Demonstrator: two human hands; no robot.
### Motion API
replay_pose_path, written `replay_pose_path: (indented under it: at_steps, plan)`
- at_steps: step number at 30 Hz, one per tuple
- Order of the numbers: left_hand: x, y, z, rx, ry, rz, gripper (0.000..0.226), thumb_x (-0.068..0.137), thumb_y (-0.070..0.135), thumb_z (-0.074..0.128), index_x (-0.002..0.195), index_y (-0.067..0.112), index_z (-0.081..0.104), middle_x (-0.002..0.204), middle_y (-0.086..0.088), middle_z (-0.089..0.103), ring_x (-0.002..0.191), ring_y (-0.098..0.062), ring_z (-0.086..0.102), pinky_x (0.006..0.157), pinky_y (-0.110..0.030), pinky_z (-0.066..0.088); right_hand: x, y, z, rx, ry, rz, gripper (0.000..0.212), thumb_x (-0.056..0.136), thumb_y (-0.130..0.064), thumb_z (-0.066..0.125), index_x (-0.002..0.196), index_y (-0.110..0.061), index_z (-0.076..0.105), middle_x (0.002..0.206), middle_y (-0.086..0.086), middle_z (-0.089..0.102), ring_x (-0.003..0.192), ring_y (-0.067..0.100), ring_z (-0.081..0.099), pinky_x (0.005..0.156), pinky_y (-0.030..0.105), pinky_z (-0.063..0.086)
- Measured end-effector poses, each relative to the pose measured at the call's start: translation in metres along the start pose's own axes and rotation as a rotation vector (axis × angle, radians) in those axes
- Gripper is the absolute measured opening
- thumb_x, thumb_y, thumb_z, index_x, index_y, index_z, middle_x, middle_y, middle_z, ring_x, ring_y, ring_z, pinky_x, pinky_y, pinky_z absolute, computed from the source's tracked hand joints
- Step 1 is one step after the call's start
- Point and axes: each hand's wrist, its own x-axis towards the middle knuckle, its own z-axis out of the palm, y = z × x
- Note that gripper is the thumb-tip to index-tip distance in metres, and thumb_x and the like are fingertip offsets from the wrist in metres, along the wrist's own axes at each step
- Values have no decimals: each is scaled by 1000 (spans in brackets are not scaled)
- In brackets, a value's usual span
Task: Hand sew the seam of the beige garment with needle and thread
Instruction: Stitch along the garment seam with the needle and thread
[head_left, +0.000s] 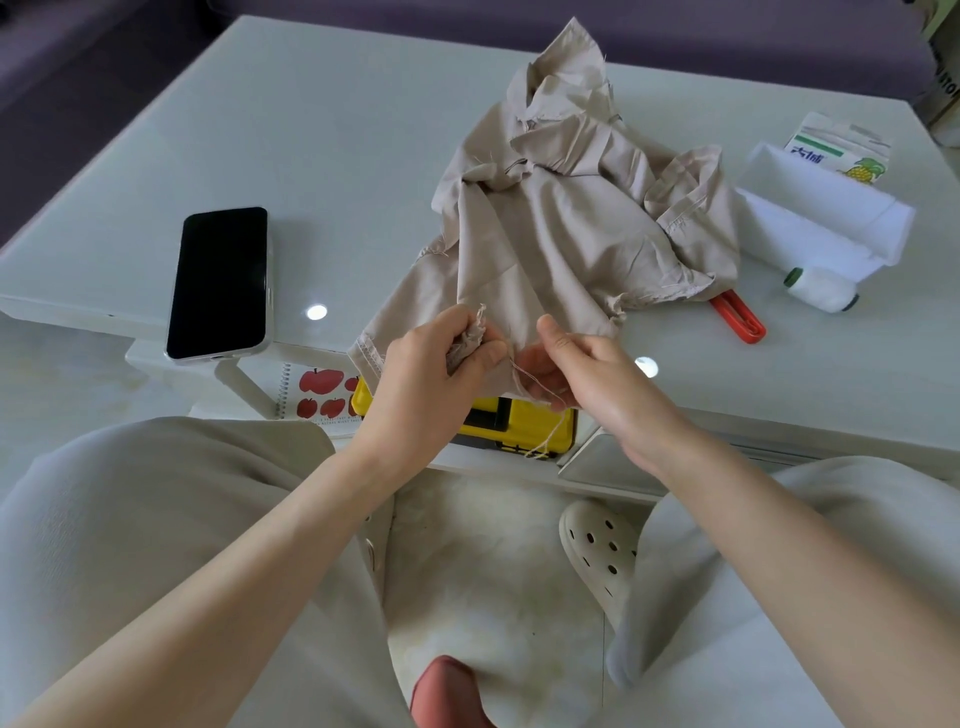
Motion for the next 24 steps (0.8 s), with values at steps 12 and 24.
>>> replay_pose_path:
  at_steps: [12, 24]
  plan:
    - [-2, 1, 1, -58, -70, 1, 8, 91, 16, 61, 83, 15, 63, 76, 1, 67, 73, -19, 61, 69, -31, 50, 2, 3, -2, 113, -29, -73, 11, 93, -14, 58, 91, -6, 66, 57, -11, 60, 50, -2, 54, 51, 9, 42]
    - [0, -2, 3, -9, -73, 14, 10, 91, 13, 61, 83, 7, 63, 64, 14, 56, 57, -2, 46, 56, -11, 37, 7, 3, -8, 255, 104, -140, 9, 92, -13, 59, 83, -13, 60, 69, -6, 62, 65, 5, 57, 59, 19, 45]
